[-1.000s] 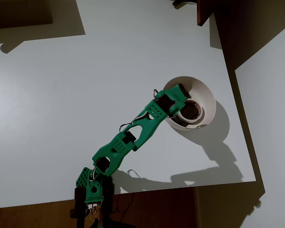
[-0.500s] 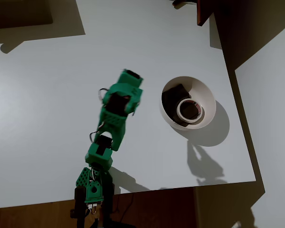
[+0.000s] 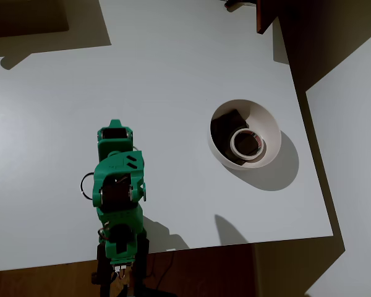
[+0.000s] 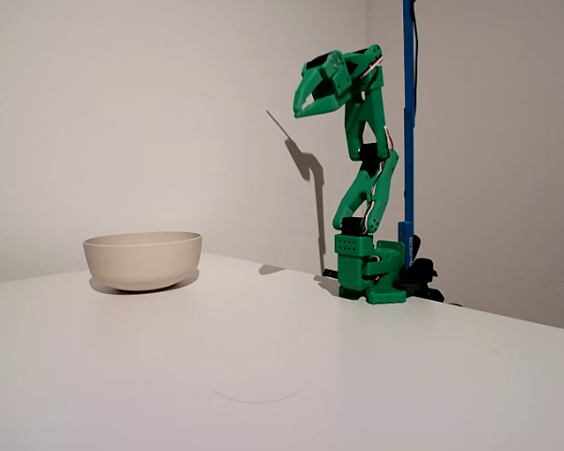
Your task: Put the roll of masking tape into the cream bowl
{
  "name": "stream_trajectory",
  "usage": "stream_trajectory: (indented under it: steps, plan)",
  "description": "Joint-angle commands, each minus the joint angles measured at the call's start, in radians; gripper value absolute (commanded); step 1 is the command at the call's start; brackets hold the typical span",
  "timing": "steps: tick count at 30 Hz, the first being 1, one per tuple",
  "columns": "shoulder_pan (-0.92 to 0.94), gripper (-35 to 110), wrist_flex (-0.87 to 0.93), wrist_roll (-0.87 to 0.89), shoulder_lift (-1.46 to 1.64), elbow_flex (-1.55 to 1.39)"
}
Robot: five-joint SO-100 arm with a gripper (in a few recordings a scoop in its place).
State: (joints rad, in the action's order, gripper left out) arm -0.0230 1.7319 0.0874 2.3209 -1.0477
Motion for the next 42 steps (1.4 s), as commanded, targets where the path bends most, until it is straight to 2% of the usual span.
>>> stream_trajectory:
  steps: [1,15,25,36,42]
  plan:
    - [-0.035,-8,-0.112,-0.006,0.189,-0.33]
    - [-0.038,-8,-0.434,-0.084,0.696,-1.27]
    - [-0.037,-8,-0.442,-0.11,1.037,-1.697]
    - [-0.031,-8,-0.367,-0.104,1.071,-1.867]
    - [0.02,-8,-0.347,-0.083,1.069,-1.867]
